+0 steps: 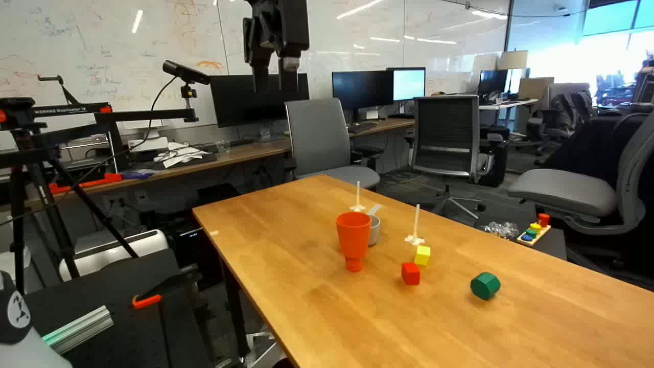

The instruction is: Place the three blocks in the gray measuring cup

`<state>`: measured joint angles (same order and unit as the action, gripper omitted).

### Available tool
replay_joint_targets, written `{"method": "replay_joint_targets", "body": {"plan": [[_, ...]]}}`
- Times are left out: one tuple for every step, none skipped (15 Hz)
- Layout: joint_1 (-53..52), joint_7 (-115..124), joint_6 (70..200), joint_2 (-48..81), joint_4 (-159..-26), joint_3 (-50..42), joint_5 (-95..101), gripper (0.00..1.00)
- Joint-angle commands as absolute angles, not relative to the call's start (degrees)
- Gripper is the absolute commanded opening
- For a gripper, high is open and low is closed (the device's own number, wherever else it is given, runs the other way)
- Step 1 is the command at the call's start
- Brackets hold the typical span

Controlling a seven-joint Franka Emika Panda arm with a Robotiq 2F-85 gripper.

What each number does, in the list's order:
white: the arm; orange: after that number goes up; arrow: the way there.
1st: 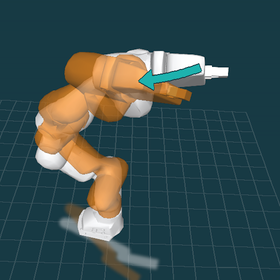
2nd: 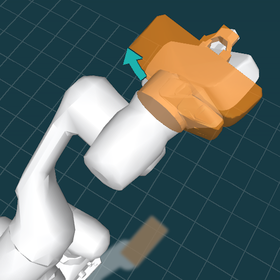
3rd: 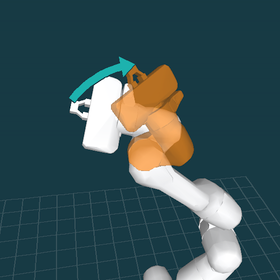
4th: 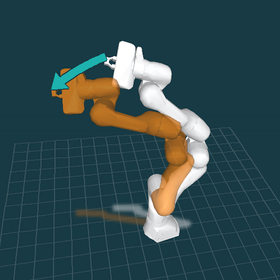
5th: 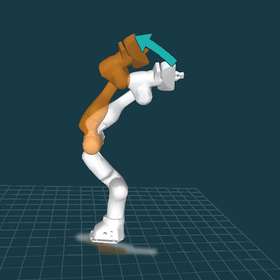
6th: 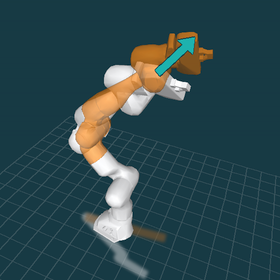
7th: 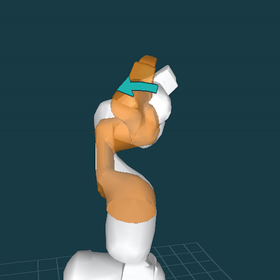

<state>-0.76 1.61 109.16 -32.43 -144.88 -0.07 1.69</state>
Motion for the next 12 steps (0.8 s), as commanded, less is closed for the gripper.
{"method": "replay_joint_targets", "body": {"plan": [[-0.5, 1.5, 109.1, -32.4, -144.7, 0.2, 1.5, 1.00], [-0.5, 1.5, 109.1, -32.4, -144.7, 0.2, 1.5, 1.00], [-0.5, 1.5, 109.1, -32.5, -144.7, 0.2, 1.5, 1.00], [-0.5, 1.5, 109.1, -32.5, -144.7, 0.2, 1.5, 1.00], [-0.5, 1.5, 109.1, -32.5, -144.7, 0.2, 1.5, 1.00], [-0.5, 1.5, 109.1, -32.5, -144.7, 0.2, 1.5, 1.00], [-0.5, 1.5, 109.1, -32.5, -144.7, 0.2, 1.5, 1.00], [-0.1, 1.5, 109.3, -31.8, -143.9, 0.3, 2.4, 1.00], [0.3, 1.5, 109.8, -29.8, -141.9, -0.2, 2.5, 1.00], [0.8, 1.5, 110.2, -28.1, -140.3, -0.3, 3.2, 1.00], [1.5, 1.7, 110.6, -25.2, -137.7, -0.5, 4.1, 1.00], [2.2, 1.9, 111.2, -22.5, -135.0, -0.7, 5.0, 1.00]]}}
